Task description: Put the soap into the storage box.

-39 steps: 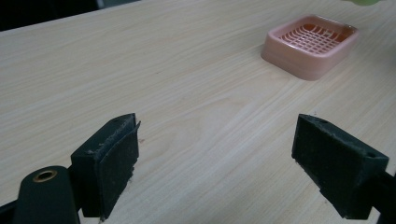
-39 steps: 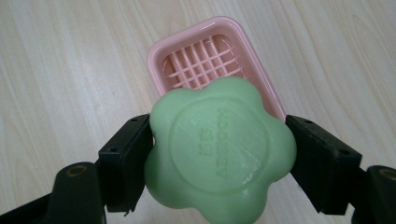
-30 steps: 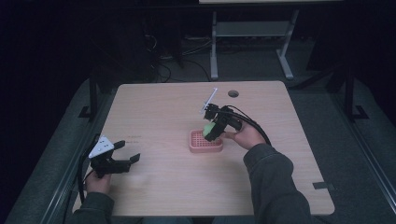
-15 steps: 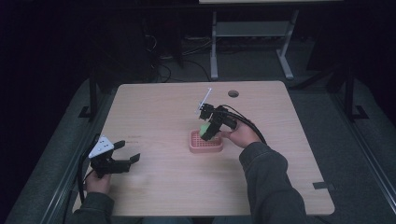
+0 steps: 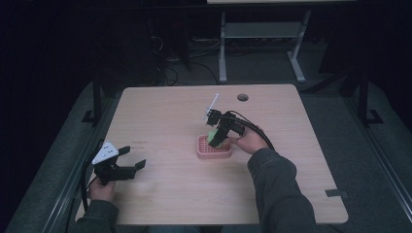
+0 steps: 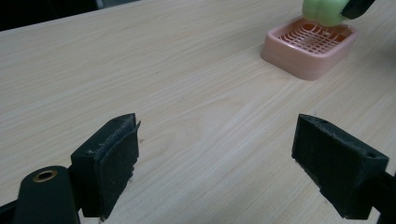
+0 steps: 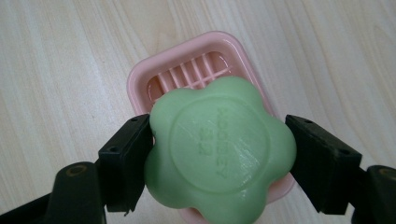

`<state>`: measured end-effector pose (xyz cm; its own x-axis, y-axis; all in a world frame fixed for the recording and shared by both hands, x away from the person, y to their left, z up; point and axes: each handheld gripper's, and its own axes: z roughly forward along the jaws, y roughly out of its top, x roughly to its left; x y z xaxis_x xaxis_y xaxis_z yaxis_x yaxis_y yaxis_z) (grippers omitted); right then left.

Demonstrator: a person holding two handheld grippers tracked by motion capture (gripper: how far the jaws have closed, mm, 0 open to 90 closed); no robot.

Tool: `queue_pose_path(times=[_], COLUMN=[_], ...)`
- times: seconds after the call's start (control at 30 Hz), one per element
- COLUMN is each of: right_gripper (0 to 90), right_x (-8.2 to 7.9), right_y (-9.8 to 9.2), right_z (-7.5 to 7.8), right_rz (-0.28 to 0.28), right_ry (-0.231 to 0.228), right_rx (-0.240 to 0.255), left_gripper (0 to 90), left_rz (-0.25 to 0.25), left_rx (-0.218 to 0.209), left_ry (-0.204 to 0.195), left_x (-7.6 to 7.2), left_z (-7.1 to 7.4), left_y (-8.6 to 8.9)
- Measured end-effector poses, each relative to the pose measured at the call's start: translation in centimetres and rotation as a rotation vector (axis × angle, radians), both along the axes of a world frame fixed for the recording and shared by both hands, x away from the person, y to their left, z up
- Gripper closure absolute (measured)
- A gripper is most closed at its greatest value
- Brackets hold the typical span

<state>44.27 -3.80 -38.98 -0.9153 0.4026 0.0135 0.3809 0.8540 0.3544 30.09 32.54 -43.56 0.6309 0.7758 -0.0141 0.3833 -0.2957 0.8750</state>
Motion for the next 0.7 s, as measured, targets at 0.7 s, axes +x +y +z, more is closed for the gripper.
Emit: queue_pose_path(times=[0.7], right_gripper=[25.9], right_x=[0.3], right_y=[0.8], right_z=[-1.4], right_rz=[0.001], right_ry=[0.011], right_rx=[-0.014], left_gripper=[14.4], left_rz=[-0.002], left_rx=[-0.002], left_ry=[0.004], left_x=[0.0], left_z=[0.0], left_y=[0.0])
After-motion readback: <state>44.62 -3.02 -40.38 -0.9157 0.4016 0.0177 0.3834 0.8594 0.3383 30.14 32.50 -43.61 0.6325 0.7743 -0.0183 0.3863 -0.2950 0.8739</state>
